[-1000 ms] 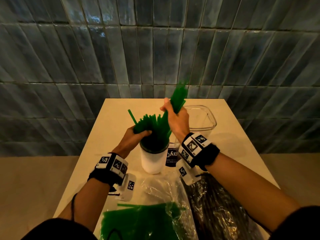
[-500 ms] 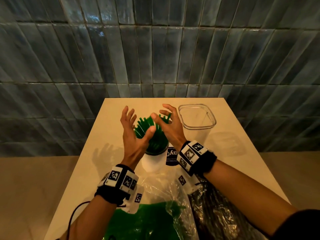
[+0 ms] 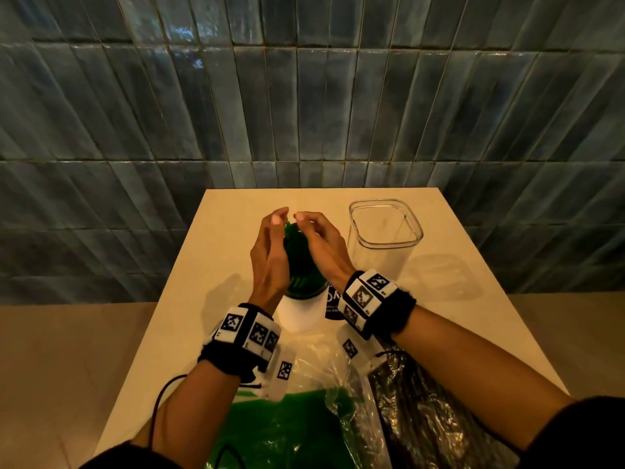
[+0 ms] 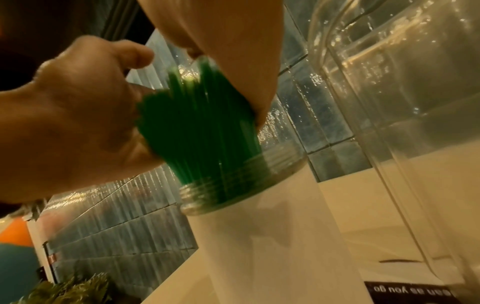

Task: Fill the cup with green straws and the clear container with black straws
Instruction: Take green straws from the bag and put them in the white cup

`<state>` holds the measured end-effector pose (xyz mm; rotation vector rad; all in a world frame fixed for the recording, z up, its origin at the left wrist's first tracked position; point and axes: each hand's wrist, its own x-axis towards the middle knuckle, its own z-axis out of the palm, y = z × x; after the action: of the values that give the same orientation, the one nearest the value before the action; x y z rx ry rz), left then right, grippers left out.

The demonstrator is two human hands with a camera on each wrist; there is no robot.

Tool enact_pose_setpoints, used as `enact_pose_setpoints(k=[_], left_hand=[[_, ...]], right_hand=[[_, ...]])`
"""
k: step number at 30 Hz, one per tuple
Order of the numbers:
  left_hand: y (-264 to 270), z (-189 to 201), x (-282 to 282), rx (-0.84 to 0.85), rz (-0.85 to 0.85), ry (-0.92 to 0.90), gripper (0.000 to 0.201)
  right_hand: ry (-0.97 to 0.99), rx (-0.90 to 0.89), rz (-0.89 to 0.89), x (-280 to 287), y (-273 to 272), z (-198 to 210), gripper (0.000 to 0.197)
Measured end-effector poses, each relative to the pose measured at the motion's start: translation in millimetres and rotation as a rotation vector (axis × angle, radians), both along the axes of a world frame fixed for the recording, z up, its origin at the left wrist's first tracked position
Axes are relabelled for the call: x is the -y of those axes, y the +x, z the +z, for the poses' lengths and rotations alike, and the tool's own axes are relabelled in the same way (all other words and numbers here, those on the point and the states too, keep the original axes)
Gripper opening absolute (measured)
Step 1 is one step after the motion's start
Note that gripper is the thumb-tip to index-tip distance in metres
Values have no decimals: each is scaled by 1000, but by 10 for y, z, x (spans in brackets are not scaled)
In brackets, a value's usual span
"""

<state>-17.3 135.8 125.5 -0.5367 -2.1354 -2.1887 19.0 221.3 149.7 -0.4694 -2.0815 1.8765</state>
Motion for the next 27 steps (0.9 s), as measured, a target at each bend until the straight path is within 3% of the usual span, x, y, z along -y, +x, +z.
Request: enact_pose_setpoints(k=[4,8,10,12,14,16,19,21,23,25,27], left_hand=[[-37,73,33,-32,87,-32,23],[-62,37,313,-1,188,20,20],[18,-33,520,43,225,67,21],[210,-182,752,76,236,36,25],[525,-422,989,76,111,-167,40],[901,-679,1215,77,-150,-535,77],[1328,-1061,1483,2,-440,-1080,125],[1483,-1239,1564,-81,-504,-1222,135],[1558,-1340,1571,-124,-532,-1271,139],[1610,-1402,1552,-139,-542,-1300,140],[1635,-1428,1532,-160,-536,-1309,137]], right_hand=[[50,-45,10,-9,53,93,29],[136,-117,54,-161,402,191,28],[153,-178,-7,-274,719,124,22],[127,-111,-97,-406,1040,-80,16],[82,132,-151,-538,1293,-402,15],[59,450,-103,-601,1469,-728,21],[-34,634,36,-551,1593,-986,28],[-106,718,171,-476,1613,-1010,19],[-120,813,368,-395,1595,-976,26],[122,831,551,-274,1546,-943,32],[639,713,684,-178,1482,-930,36]])
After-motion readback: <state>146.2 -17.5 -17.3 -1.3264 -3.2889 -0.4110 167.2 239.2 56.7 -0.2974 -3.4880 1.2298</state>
